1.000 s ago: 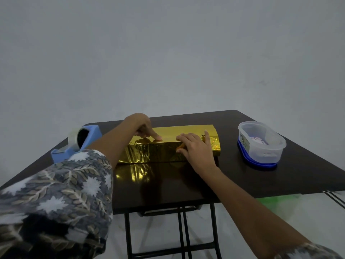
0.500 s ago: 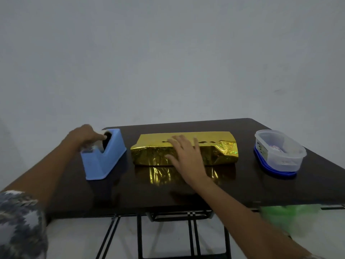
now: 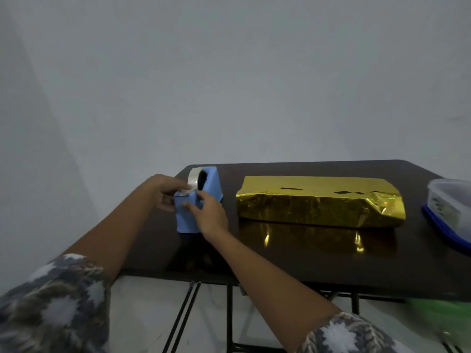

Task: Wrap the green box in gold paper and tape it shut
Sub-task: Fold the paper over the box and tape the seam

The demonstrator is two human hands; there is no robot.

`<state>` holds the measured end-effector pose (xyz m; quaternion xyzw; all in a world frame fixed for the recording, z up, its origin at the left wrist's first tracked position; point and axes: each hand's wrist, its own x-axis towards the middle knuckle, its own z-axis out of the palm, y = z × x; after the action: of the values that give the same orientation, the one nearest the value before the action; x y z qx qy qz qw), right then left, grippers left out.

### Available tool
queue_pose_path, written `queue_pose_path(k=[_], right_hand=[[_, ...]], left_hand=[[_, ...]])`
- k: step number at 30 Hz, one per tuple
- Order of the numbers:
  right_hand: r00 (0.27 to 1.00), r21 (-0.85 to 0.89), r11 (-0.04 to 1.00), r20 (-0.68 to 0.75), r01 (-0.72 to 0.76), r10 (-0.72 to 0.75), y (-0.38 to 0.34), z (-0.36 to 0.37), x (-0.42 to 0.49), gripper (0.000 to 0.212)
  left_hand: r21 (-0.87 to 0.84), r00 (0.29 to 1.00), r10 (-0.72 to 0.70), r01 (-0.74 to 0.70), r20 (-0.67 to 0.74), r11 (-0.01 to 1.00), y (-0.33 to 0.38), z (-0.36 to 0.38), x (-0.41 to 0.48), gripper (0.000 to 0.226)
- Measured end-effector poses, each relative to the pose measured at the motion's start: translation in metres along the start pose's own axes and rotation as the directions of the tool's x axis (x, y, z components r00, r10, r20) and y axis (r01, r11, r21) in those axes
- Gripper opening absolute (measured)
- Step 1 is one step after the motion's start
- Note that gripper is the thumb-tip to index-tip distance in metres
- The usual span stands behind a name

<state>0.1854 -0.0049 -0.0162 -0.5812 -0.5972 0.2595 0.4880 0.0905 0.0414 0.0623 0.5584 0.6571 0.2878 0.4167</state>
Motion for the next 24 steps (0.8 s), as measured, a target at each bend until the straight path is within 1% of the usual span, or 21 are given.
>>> queue_pose_path(k=[2,5,7,10,15,19,22,24], right_hand=[[0.999,0.017,1.0,-0.037,-0.015,0.016,0.004,0.001,0.003,0.048],[0.998,-0.048,0.999,-0.059,-0.018,0.016,0.007,-0.003,0.005,0.043],[0.997,-0.092,0.996,-0.082,-0.007,-0.001,0.008,-0.004,0.004,0.041],[0.994,-0.107,0.994,-0.108,-0.018,0.007,0.008,-0.001,0.004,0.04],[0.992,-0.127,0.992,-0.128,-0.018,0.002,0.006,-0.001,0.003,0.043],[0.991,-0.157,0.987,-0.13,-0.016,-0.005,0.005,-0.001,-0.001,0.042],[0.992,-0.171,0.985,-0.124,-0.019,-0.002,0.004,-0.002,0.0,0.045],[0.994,-0.172,0.985,-0.111,-0.014,-0.005,0.004,-0.003,-0.001,0.045]], left_hand=[[-0.027,1.0,-0.029,0.029,0.003,0.999,-0.002,0.001,0.002,0.02],[-0.079,0.999,-0.043,0.044,0.012,0.996,-0.003,0.002,0.005,0.017],[-0.163,0.999,-0.044,0.046,0.015,0.986,-0.003,0.001,0.003,0.015],[-0.294,0.999,-0.027,0.035,0.032,0.955,-0.006,-0.004,-0.004,0.012],[-0.462,0.998,0.066,-0.058,0.001,0.885,-0.045,-0.01,-0.014,0.008],[-0.57,0.982,0.165,-0.185,-0.087,0.8,-0.071,0.002,-0.022,0.004],[-0.565,0.966,0.215,-0.258,-0.143,0.784,-0.071,0.004,-0.027,0.016],[-0.591,0.968,0.209,-0.25,-0.138,0.767,-0.068,0.003,-0.029,0.02]])
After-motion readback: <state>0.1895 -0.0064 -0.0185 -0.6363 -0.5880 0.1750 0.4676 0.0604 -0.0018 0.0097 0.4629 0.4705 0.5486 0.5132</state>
